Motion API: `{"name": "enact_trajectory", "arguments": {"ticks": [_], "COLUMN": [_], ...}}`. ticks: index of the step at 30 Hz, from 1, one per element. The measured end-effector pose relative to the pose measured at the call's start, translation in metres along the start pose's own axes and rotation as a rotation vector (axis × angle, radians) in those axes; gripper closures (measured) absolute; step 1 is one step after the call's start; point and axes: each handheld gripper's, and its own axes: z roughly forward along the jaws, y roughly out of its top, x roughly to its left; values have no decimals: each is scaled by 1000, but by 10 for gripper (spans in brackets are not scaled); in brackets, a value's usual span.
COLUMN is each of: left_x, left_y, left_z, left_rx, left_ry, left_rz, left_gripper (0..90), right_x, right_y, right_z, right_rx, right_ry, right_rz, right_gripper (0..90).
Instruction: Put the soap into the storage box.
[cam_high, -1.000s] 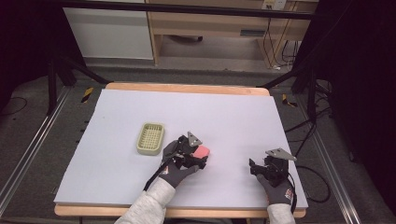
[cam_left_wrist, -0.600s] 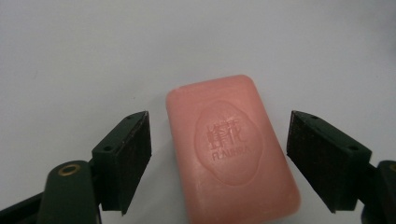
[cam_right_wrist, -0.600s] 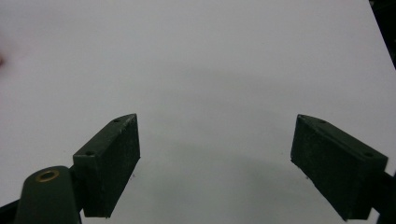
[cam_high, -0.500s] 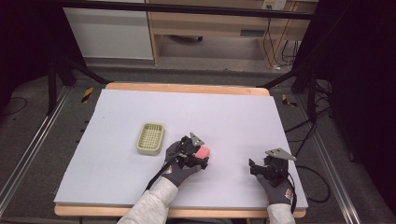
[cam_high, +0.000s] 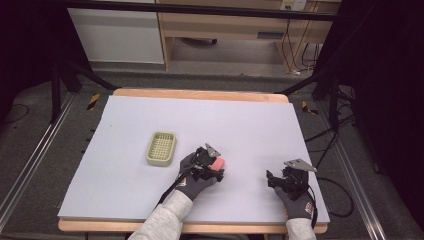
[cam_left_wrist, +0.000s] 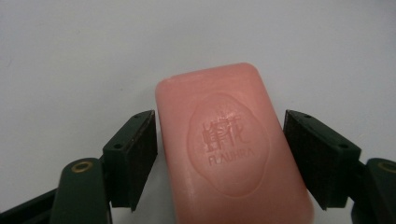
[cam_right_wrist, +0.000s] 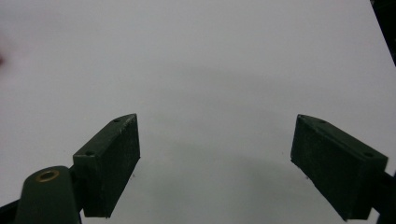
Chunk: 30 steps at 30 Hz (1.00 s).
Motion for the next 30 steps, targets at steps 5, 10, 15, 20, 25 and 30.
{"name": "enact_trajectory", "arguments": {"ticks": [5, 10, 15, 20, 25, 30], "left_x": [0, 1, 2, 1, 1, 1], "left_y": [0, -1, -1, -1, -1, -1], "left_z": [0, 0, 0, 0, -1, -2], "left_rx": [6, 12, 18, 22, 24, 24], "left_ry": [2, 2, -6, -6, -2, -5], "left_rz": [-2, -5, -7, -9, 3, 9], "left_gripper": [297, 336, 369, 371, 371, 372], "right_x": [0, 1, 1, 1, 0, 1], "right_y": [0, 0, 0, 0, 0, 0], "right_z": [0, 0, 1, 1, 1, 1], "right_rx": [3, 4, 6, 6, 4, 5], "right_ry": [-2, -1, -1, 0, 2, 3], "right_rz": [-3, -2, 0, -2, -8, -7], "right_gripper": [158, 158, 157, 157, 157, 157]}}
